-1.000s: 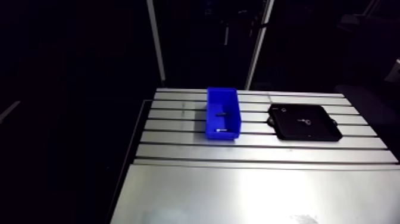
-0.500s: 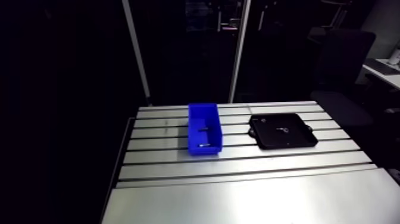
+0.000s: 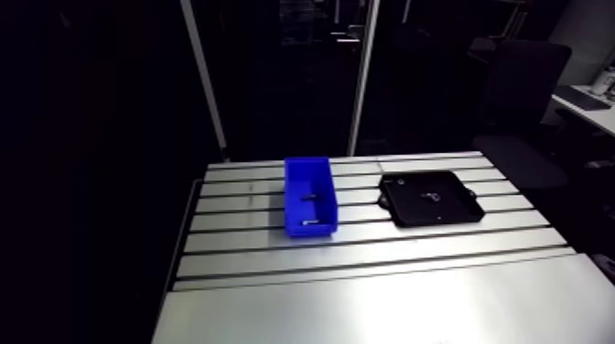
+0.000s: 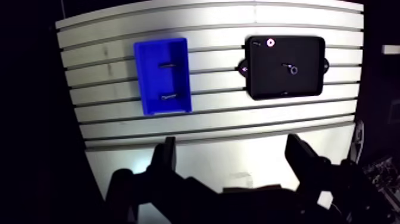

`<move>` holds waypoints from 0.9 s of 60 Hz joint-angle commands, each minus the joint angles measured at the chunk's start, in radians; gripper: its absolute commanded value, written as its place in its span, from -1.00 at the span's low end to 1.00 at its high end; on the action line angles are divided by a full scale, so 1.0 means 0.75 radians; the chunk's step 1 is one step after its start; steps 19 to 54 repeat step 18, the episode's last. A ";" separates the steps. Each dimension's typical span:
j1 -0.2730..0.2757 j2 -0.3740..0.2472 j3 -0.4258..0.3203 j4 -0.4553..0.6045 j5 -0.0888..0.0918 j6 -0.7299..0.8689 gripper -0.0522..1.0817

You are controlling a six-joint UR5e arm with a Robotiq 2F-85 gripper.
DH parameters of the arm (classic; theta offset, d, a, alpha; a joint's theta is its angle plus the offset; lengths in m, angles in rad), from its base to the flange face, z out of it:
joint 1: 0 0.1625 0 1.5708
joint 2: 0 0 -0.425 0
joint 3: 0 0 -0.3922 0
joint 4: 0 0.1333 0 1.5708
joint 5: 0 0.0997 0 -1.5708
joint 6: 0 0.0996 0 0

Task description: Pick up the M10 bolt from the tray and put it into the blue bin.

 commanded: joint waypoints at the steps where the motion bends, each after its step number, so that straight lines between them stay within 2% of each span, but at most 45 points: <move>1: 0.002 0.003 0.008 0.000 0.000 0.002 -0.90; 54: 0.002 -0.007 0.018 0.000 0.002 0.002 -0.90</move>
